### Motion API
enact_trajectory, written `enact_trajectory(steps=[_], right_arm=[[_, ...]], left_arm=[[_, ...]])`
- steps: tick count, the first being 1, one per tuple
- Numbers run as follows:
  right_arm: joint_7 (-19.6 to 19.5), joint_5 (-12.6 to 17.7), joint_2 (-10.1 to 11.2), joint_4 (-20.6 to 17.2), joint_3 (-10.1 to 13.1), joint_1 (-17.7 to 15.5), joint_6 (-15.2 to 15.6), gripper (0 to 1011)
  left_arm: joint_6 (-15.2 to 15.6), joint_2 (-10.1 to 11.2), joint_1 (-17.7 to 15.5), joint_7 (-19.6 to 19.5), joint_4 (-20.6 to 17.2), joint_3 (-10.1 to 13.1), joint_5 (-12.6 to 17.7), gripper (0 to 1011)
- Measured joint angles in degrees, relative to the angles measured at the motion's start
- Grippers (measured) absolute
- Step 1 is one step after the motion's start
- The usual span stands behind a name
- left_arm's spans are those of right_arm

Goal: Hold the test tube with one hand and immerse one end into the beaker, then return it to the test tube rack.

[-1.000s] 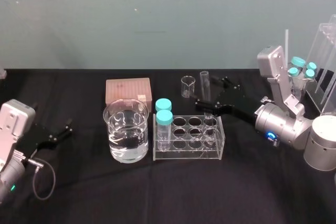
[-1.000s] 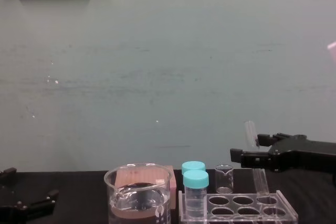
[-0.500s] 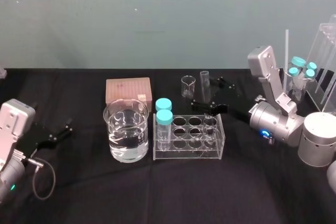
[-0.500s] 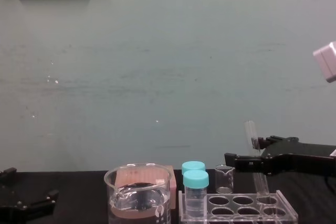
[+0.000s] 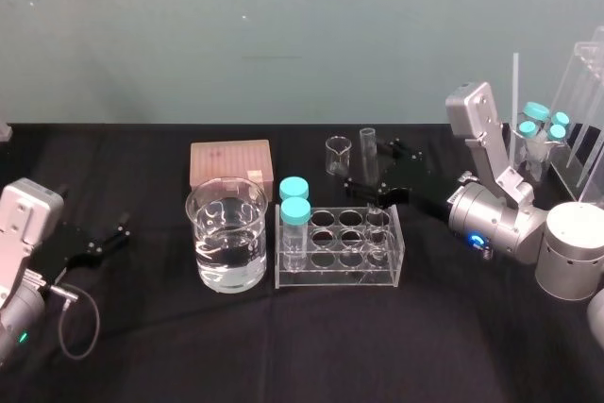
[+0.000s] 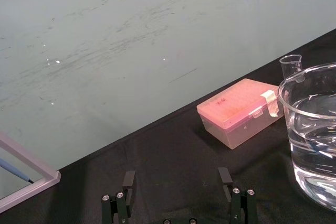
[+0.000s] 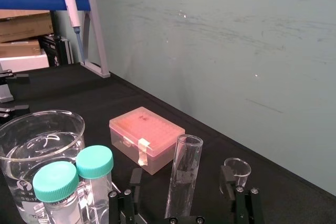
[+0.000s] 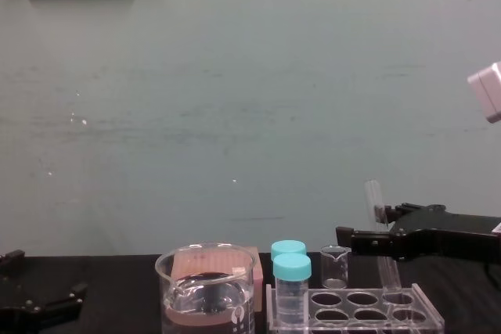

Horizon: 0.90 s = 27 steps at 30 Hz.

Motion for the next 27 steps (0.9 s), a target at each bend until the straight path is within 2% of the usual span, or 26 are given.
enact_trajectory(steps=[3, 8, 13, 14, 16, 22, 25, 27], right_arm=[[0.0, 0.0, 0.0, 0.0, 0.0, 0.0, 0.0, 908], [0.0, 0.1, 0.0, 0.0, 0.0, 0.0, 0.0, 734], [0.0, 0.1, 0.0, 0.0, 0.1, 0.0, 0.1, 611], [0.0, 0.2, 0.0, 0.0, 0.1, 0.0, 0.1, 552], [0.0, 0.2, 0.0, 0.0, 0.1, 0.0, 0.1, 510], [0.0, 0.2, 0.0, 0.0, 0.1, 0.0, 0.1, 302], [0.0, 0.2, 0.0, 0.0, 0.1, 0.0, 0.1, 242], [0.0, 0.2, 0.0, 0.0, 0.1, 0.0, 0.1, 242]], left_arm=[[0.0, 0.0, 0.0, 0.0, 0.0, 0.0, 0.0, 1000], [0.0, 0.0, 0.0, 0.0, 0.0, 0.0, 0.0, 1000], [0.0, 0.0, 0.0, 0.0, 0.0, 0.0, 0.0, 1000], [0.0, 0.0, 0.0, 0.0, 0.0, 0.0, 0.0, 1000], [0.0, 0.0, 0.0, 0.0, 0.0, 0.0, 0.0, 1000], [0.0, 0.0, 0.0, 0.0, 0.0, 0.0, 0.0, 1000], [0.0, 0.0, 0.0, 0.0, 0.0, 0.0, 0.0, 1000], [0.0, 0.0, 0.0, 0.0, 0.0, 0.0, 0.0, 1000]])
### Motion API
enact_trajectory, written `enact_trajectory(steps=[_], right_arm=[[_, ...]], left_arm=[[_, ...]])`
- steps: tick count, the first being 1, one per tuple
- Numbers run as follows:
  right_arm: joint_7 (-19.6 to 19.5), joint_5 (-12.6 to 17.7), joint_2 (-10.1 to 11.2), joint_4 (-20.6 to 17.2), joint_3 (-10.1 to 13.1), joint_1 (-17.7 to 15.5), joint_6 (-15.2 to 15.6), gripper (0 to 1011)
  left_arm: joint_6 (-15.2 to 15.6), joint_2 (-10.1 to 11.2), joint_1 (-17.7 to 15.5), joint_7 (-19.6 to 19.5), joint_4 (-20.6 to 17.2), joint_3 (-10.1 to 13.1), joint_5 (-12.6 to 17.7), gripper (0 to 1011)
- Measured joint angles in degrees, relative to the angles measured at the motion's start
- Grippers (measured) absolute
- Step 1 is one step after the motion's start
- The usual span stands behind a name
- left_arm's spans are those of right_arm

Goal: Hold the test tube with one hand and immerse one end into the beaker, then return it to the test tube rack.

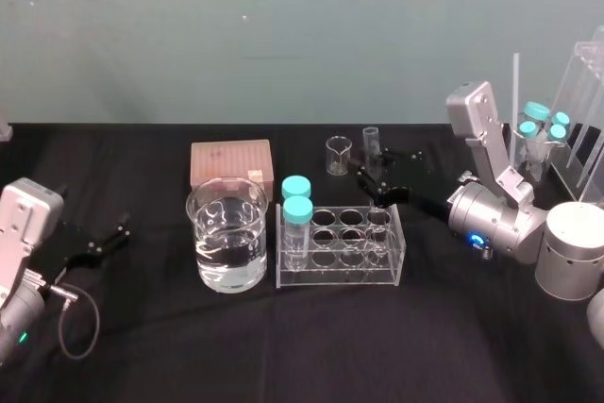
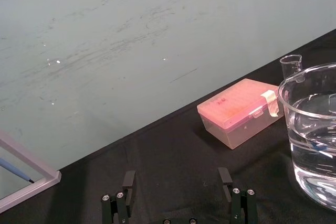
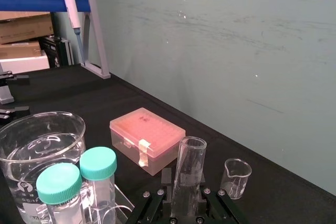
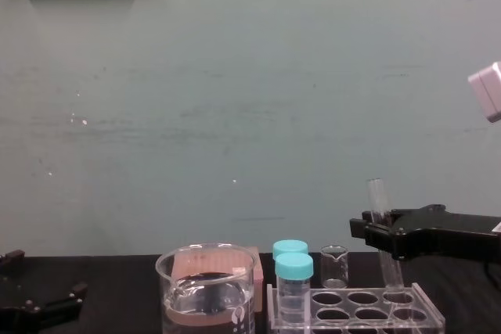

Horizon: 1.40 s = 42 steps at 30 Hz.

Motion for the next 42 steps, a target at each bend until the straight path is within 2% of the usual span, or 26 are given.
enact_trajectory(steps=[13, 23, 42], right_arm=[[0.0, 0.0, 0.0, 0.0, 0.0, 0.0, 0.0, 242], [0.7, 0.7, -0.5, -0.6, 1.1, -0.7, -1.7, 242], [0.8, 2.4, -0.4, -3.3, 3.0, -2.1, -3.0, 242]], left_arm=[[0.0, 0.0, 0.0, 0.0, 0.0, 0.0, 0.0, 1000], [0.0, 0.0, 0.0, 0.0, 0.0, 0.0, 0.0, 1000], [0.0, 0.0, 0.0, 0.0, 0.0, 0.0, 0.0, 1000]])
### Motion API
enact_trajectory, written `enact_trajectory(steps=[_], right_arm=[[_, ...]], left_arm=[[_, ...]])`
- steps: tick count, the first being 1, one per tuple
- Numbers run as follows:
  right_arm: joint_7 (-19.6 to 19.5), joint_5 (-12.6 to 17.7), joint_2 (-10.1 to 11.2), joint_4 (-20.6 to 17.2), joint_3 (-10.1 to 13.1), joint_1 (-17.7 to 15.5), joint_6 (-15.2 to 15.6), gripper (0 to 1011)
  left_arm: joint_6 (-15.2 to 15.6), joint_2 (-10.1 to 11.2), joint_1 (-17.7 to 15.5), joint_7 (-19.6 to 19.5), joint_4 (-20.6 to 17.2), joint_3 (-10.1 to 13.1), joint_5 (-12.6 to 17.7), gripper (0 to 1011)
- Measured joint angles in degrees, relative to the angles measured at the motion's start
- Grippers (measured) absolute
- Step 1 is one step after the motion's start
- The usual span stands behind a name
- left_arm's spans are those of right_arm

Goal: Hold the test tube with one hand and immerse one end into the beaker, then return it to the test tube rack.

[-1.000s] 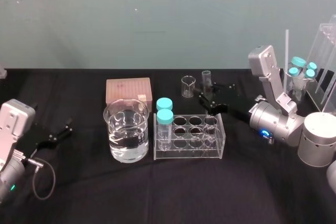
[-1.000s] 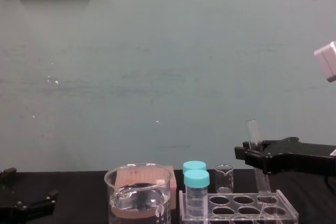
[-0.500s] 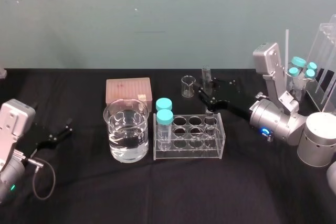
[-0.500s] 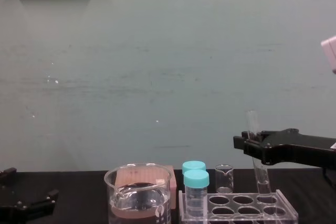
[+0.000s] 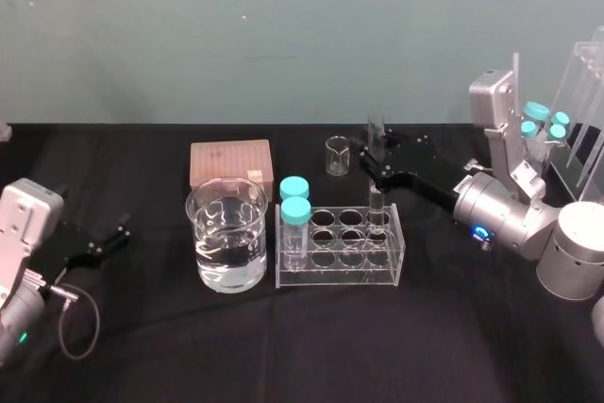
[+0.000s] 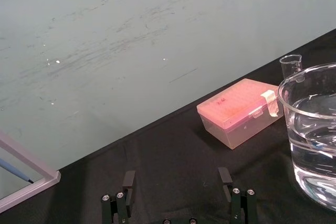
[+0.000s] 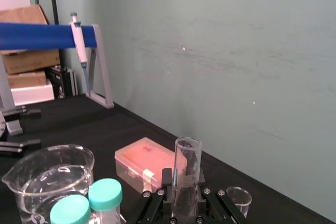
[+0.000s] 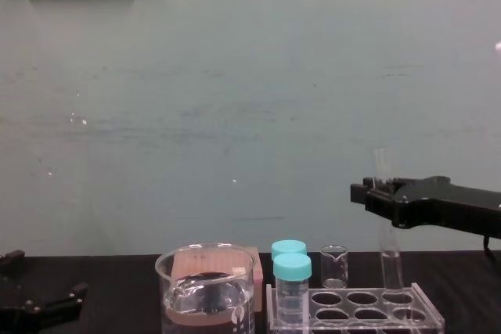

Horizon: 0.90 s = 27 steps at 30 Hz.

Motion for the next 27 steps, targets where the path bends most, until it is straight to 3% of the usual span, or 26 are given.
enact_trajectory(steps=[11, 27], right_arm=[[0.2, 1.9, 0.4, -2.8, 1.2, -1.8, -1.4, 242], [-0.8, 2.8, 2.6, -8.9, 3.5, -3.5, -3.2, 242]], left_arm=[[0.0, 0.0, 0.0, 0.0, 0.0, 0.0, 0.0, 1000], [0.0, 0.0, 0.0, 0.0, 0.0, 0.0, 0.0, 1000]])
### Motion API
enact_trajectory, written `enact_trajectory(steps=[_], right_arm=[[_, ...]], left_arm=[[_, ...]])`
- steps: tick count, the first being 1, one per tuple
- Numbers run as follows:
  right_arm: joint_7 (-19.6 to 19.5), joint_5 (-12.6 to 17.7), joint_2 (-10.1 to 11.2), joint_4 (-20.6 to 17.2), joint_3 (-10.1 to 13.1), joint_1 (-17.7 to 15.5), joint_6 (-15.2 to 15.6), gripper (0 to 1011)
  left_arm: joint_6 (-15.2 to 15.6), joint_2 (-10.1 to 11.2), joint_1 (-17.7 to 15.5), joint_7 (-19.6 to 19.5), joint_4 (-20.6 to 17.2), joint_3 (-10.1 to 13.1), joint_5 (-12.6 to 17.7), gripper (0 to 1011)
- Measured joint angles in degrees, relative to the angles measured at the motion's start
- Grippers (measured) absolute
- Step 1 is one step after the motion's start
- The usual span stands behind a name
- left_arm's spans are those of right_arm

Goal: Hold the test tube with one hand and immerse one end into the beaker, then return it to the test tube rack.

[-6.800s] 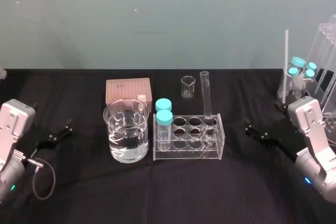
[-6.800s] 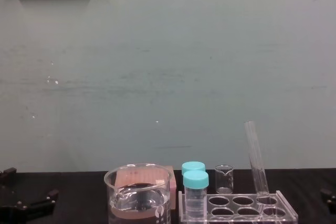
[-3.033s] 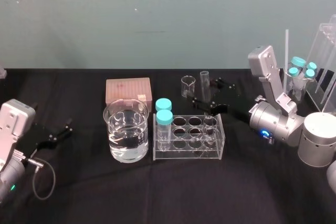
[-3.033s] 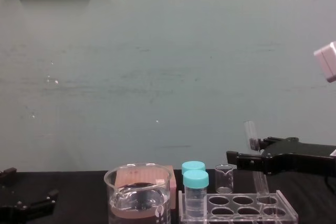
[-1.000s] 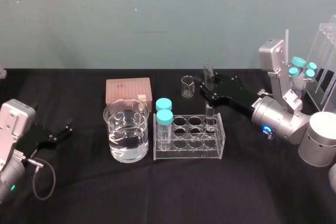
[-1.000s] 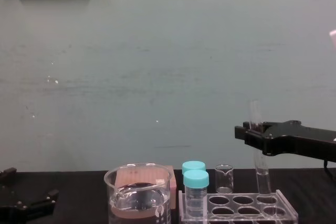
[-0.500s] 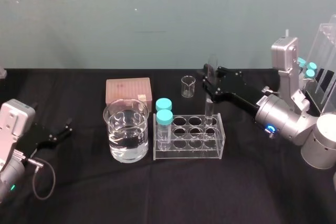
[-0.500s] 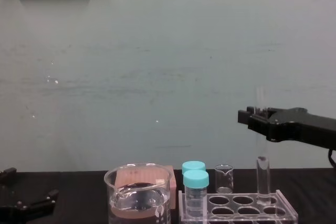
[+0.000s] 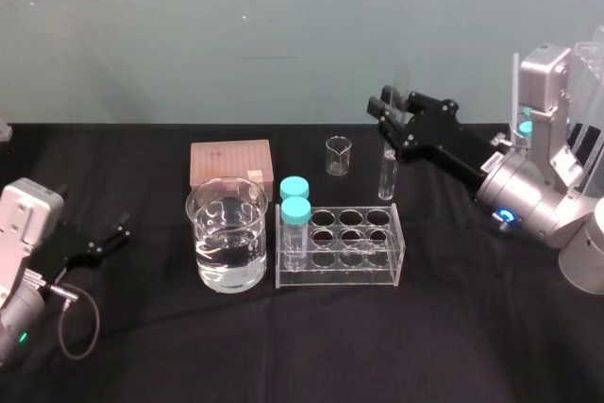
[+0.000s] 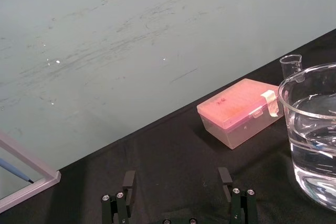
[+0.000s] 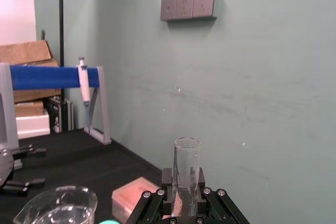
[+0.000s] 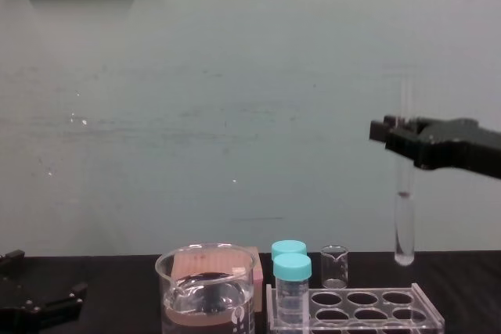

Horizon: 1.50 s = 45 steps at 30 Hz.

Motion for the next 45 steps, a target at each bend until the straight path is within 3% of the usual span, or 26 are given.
enact_trajectory(steps=[14, 45], right_arm=[[-1.0, 0.7, 0.8, -2.8, 1.9, -0.7, -0.9, 242], [-1.5, 0.3, 0.0, -1.6, 1.7, -0.3, -0.5, 241]], left_arm=[[0.0, 0.0, 0.0, 0.0, 0.0, 0.0, 0.0, 1000], [0.0, 0.0, 0.0, 0.0, 0.0, 0.0, 0.0, 1000]])
